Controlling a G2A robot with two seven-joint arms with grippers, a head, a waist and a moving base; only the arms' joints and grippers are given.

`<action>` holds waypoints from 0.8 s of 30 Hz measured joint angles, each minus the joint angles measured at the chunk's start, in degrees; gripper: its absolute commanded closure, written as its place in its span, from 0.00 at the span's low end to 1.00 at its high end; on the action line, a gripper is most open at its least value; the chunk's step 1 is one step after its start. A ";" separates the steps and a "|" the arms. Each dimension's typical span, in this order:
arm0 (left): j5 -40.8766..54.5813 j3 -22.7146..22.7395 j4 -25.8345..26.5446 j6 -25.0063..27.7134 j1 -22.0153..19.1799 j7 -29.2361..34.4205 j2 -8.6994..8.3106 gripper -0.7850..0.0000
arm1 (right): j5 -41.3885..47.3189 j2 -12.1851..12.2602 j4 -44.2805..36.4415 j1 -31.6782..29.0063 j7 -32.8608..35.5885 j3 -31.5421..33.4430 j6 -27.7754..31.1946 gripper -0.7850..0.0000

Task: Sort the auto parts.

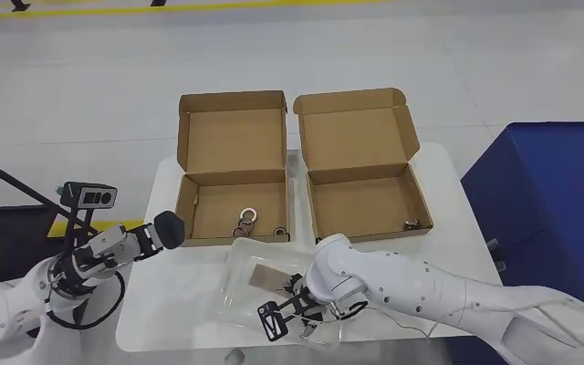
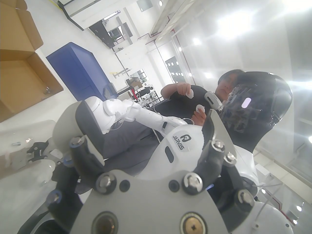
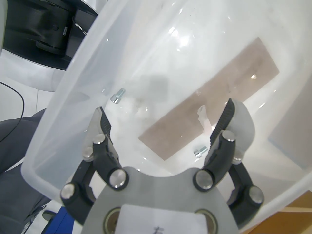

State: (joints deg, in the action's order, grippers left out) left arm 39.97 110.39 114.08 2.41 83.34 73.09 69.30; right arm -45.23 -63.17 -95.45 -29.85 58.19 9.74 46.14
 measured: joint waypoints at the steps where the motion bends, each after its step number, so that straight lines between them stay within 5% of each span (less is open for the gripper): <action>1: 0.00 0.00 0.00 0.00 0.00 0.00 0.00 0.00 | -0.30 -0.02 0.06 0.08 -0.57 0.00 0.57 0.00; 24: 0.00 0.00 0.00 0.00 0.00 0.00 0.00 0.00 | -15.64 -0.58 2.06 -2.46 -11.94 0.00 11.92 0.00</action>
State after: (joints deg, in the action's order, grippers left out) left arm 39.97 110.39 114.08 2.41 83.34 73.09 69.30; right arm -60.87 -63.75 -93.39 -32.31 46.24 9.74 58.07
